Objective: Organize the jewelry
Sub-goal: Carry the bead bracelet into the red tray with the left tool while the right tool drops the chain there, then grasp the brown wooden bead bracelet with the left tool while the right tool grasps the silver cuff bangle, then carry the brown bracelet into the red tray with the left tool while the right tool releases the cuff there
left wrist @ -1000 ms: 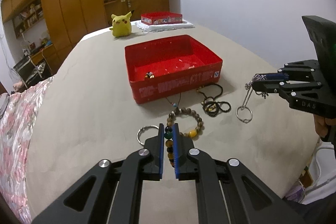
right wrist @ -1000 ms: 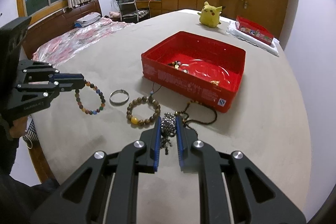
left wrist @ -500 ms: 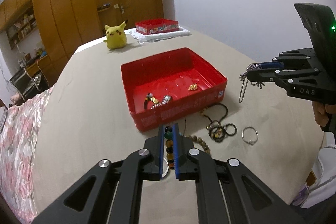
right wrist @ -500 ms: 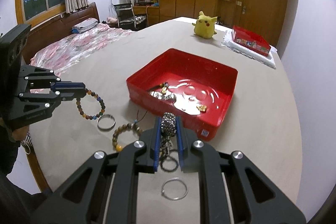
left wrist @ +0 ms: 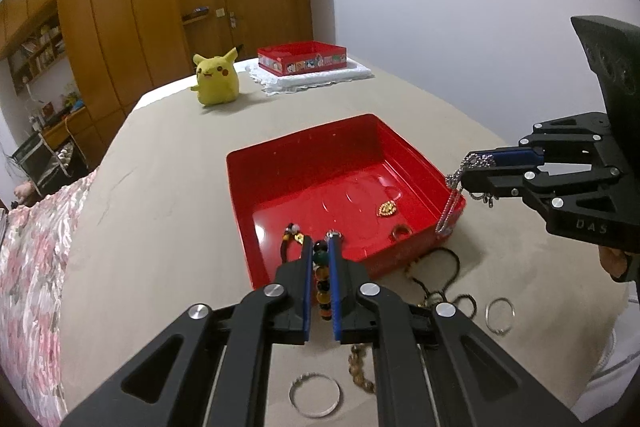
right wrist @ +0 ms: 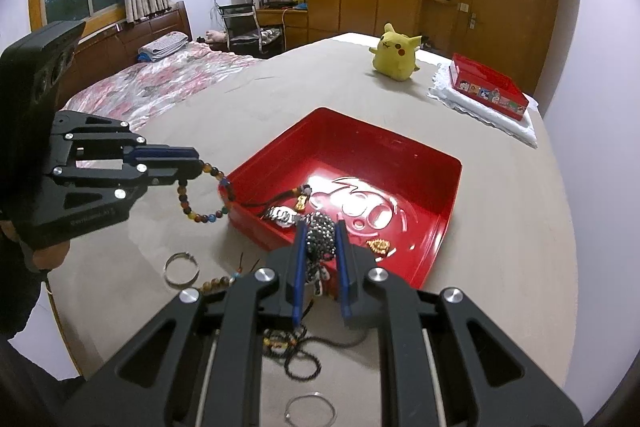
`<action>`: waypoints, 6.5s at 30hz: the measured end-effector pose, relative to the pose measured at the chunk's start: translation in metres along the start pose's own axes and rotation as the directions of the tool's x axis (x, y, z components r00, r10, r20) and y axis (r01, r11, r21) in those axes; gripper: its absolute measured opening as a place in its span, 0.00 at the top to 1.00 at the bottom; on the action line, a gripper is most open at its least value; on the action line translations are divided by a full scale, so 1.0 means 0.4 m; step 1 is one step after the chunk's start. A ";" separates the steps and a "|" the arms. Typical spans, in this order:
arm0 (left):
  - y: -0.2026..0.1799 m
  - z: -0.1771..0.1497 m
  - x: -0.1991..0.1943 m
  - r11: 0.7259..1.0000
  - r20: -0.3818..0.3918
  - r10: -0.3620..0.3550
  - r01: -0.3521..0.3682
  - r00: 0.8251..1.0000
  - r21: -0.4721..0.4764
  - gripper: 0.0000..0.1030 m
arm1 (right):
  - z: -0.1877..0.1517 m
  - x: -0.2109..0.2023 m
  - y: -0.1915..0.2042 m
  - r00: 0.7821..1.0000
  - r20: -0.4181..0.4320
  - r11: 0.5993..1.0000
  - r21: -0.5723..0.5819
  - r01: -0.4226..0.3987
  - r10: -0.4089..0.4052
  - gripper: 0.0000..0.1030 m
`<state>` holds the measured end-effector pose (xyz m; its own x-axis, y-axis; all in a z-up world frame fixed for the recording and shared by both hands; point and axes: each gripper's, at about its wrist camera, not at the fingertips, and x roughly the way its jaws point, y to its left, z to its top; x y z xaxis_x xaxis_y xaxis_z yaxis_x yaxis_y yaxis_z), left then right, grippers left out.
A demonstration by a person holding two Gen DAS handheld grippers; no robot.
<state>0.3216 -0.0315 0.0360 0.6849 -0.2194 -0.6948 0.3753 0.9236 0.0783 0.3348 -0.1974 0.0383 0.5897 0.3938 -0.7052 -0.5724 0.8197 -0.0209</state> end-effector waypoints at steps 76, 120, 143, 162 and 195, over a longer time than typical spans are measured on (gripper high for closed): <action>-0.108 -0.340 0.038 0.992 -0.155 -0.037 0.018 0.987 -0.122 0.40 | -0.412 -0.039 0.081 0.990 -0.063 0.983 0.122 0.137 -0.130 0.37; -0.094 -0.280 0.189 0.998 -0.219 0.031 -0.041 0.975 -0.040 0.72 | -0.455 0.072 -0.036 0.986 -0.139 0.981 0.158 0.109 -0.088 0.53; -0.117 -0.289 0.169 0.999 -0.220 -0.013 0.002 0.976 -0.047 0.90 | -0.457 0.068 -0.035 0.986 -0.138 0.981 0.161 0.111 -0.089 0.53; -0.142 -0.255 0.017 0.999 -0.121 0.011 -0.016 0.993 -0.039 0.90 | -0.425 0.019 -0.006 0.991 -0.102 0.984 0.146 0.106 -0.092 0.53; -0.143 -0.185 -0.126 0.998 0.002 0.056 -0.056 0.998 0.021 0.90 | -0.290 -0.078 0.036 0.995 -0.017 0.994 0.061 0.096 -0.095 0.53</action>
<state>0.2194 -0.0501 0.0136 0.7059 -0.1681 -0.6881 0.3493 0.9277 0.1317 0.2420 -0.2460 -0.0224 0.6315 0.3073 -0.7119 -0.4775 0.8775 -0.0448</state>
